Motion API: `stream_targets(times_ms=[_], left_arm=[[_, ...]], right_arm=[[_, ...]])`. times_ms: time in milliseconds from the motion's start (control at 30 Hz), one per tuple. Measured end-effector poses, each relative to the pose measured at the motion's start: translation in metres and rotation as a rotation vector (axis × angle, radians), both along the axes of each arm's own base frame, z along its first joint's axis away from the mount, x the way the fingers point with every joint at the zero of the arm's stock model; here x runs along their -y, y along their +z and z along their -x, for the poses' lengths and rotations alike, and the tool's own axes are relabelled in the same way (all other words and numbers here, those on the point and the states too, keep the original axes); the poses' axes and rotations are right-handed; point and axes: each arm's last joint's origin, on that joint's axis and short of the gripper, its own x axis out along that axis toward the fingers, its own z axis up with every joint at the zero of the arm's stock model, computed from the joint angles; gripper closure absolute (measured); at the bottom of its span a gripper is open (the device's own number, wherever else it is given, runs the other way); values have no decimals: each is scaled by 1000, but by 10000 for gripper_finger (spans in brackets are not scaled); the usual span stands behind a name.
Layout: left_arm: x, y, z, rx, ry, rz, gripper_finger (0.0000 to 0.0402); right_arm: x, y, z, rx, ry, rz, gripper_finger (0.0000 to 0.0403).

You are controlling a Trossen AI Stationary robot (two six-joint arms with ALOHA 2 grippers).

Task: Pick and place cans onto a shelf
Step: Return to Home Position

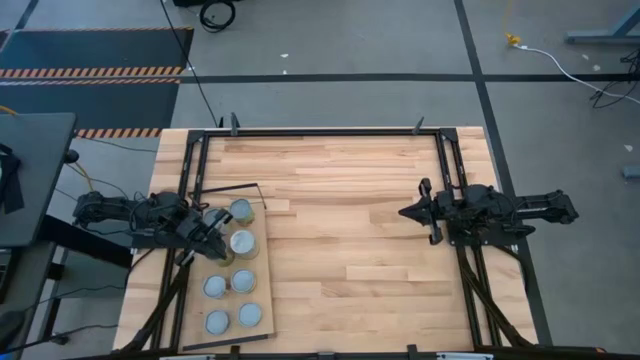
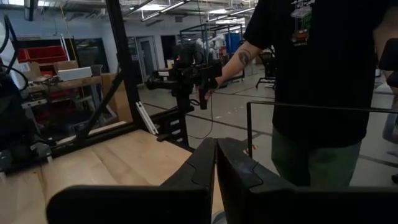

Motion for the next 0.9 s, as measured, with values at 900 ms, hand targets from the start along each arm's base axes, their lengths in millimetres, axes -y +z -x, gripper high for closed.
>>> stream_targets(times_ms=[900], left_arm=[[-8, 1, -5, -32, 315, 92, 379]], right_arm=[[0, -1, 0, -9, 4, 36, 385]])
